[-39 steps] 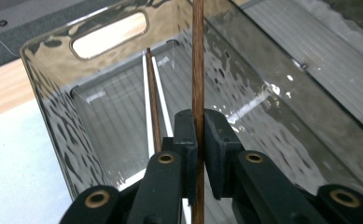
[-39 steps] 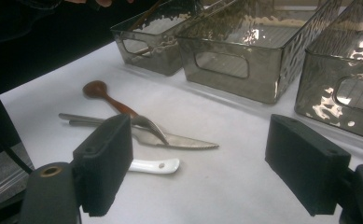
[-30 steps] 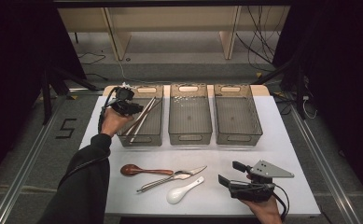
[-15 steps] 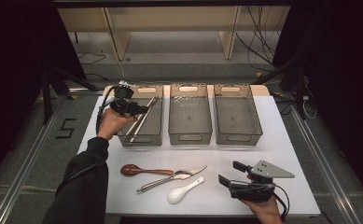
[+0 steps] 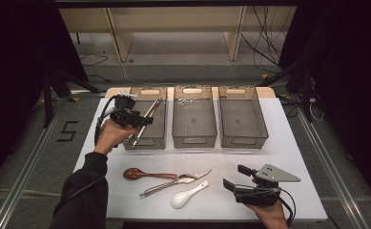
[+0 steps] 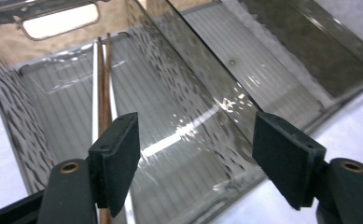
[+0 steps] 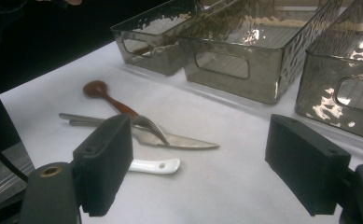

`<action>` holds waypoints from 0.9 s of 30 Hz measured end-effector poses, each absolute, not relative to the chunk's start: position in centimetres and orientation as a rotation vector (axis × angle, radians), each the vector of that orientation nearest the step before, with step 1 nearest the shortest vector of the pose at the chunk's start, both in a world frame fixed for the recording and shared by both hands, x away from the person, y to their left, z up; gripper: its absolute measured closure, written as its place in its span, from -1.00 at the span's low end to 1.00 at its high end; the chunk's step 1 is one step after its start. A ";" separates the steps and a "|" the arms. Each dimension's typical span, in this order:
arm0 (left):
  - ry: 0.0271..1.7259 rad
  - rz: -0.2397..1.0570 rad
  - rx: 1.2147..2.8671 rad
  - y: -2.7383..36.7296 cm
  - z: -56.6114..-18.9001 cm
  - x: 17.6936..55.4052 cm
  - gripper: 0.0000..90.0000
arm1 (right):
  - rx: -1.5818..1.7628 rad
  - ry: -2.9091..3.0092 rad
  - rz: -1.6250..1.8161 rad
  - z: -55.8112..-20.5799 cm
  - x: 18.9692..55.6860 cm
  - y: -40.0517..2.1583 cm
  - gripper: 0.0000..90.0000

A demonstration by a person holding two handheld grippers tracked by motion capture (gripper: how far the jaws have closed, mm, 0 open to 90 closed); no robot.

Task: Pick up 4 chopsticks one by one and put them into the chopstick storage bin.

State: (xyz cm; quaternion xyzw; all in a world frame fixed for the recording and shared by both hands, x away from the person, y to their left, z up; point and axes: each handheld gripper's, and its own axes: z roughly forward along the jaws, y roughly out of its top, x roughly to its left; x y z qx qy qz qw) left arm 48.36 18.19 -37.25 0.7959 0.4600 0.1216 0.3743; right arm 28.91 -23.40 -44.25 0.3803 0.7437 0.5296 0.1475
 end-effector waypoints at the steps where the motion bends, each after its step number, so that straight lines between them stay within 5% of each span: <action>1: 1.172 0.307 2.037 18.2 -37.3 48.1 -0.32 | 1.094 2.140 1.524 -44.3 28.9 -23.4 -0.47; 27: 1.061 0.256 2.157 16.7 -39.3 42.1 -0.52 | 1.095 2.139 1.528 -44.3 28.9 -23.5 -0.47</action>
